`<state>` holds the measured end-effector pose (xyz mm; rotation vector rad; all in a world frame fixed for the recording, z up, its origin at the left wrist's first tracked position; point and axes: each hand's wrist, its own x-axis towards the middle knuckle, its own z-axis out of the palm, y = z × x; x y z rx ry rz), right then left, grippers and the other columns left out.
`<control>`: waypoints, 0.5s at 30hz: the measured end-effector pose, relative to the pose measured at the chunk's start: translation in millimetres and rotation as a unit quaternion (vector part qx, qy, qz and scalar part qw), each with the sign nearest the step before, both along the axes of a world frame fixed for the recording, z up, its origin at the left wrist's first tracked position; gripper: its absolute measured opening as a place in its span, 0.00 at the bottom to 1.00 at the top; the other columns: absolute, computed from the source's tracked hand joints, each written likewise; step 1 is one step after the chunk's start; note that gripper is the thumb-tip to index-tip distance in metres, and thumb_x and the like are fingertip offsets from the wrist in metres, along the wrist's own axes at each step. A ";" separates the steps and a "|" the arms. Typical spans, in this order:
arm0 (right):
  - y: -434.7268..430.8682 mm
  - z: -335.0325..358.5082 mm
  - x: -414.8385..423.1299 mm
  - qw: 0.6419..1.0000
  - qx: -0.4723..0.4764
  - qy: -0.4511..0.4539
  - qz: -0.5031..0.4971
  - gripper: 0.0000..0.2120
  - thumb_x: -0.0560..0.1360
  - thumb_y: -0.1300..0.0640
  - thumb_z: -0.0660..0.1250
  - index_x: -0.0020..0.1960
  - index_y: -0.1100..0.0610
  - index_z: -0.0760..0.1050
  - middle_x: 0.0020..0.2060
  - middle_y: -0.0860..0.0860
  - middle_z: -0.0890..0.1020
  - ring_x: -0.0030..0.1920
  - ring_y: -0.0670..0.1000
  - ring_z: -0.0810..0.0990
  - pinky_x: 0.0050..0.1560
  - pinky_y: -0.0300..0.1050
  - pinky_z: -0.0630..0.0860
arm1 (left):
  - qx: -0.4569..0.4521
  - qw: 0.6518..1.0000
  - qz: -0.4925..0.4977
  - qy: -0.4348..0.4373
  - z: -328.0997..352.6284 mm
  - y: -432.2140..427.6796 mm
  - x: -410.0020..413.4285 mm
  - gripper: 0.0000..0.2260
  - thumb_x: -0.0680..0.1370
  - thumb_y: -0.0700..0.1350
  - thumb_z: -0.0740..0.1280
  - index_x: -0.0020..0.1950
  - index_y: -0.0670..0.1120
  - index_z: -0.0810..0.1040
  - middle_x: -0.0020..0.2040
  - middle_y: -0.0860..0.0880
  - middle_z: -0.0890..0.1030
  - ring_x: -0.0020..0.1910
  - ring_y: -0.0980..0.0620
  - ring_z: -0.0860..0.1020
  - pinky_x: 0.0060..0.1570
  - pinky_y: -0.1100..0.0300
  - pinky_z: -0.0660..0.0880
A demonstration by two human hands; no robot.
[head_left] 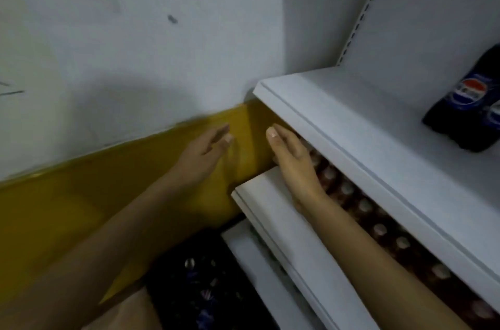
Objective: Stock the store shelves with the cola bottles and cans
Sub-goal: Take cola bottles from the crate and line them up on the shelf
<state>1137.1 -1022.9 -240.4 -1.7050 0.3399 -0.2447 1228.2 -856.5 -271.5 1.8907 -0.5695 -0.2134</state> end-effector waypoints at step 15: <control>105.3 -336.3 -63.8 0.867 0.079 0.491 -0.036 0.15 0.76 0.41 0.66 0.48 0.53 0.79 0.57 0.56 0.81 0.51 0.53 0.80 0.48 0.42 0.72 | 0.086 0.883 0.116 0.447 -299.6 194.0 -77.5 0.14 0.83 0.49 0.55 0.65 0.48 0.72 0.66 0.50 0.74 0.66 0.52 0.71 0.63 0.60 0.66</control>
